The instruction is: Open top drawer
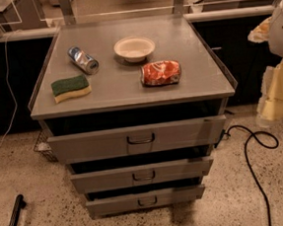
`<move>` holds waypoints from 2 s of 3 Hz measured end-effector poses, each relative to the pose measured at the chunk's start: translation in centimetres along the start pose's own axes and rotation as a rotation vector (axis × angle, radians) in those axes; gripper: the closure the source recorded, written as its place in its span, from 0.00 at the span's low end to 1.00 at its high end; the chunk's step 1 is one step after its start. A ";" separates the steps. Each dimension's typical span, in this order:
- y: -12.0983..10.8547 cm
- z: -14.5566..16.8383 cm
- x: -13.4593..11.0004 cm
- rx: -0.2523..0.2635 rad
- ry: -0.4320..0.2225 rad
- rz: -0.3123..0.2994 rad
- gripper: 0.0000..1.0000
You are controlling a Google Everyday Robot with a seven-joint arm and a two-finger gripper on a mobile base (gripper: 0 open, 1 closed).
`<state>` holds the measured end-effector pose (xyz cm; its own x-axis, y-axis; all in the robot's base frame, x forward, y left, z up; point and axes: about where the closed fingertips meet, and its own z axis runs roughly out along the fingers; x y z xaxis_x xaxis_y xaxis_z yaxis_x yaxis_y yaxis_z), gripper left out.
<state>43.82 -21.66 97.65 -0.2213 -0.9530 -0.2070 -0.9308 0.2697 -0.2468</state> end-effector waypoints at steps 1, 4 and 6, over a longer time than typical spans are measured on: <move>0.0 0.0 0.0 0.000 0.000 0.000 0.00; 6.3 2.9 0.2 -0.060 -0.168 0.098 0.00; 10.0 11.8 -3.3 -0.143 -0.281 0.091 0.00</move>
Offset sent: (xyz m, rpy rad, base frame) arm -0.0148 -0.0019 -0.0075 0.0424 0.0314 -0.0205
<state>38.65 -14.21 84.68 -0.2351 -0.8450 -0.4803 -0.9467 0.3110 -0.0837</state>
